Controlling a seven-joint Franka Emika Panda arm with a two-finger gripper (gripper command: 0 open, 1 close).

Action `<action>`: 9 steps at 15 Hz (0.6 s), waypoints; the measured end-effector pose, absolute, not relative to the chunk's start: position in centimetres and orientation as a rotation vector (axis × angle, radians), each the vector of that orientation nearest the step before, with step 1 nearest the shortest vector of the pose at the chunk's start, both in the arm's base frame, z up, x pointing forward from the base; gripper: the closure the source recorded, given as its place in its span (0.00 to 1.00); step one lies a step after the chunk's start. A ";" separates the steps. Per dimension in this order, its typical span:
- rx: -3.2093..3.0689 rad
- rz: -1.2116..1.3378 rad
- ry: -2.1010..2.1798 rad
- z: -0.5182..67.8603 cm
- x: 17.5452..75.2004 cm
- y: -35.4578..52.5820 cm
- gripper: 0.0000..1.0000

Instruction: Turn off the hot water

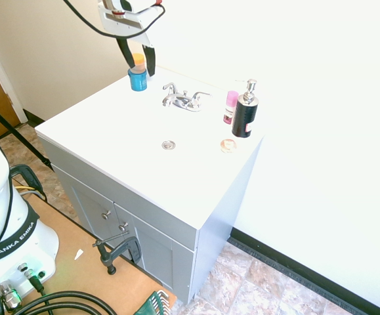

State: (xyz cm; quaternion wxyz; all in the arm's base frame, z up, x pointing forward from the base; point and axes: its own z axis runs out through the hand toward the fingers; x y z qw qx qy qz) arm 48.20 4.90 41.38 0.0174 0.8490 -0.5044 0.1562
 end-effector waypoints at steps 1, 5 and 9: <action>2.606 0.524 -1.586 40.7 49.3 5.2 0.00; 2.521 0.621 -1.590 37.3 53.0 5.5 0.00; 2.476 0.617 -1.586 33.9 55.8 4.7 0.00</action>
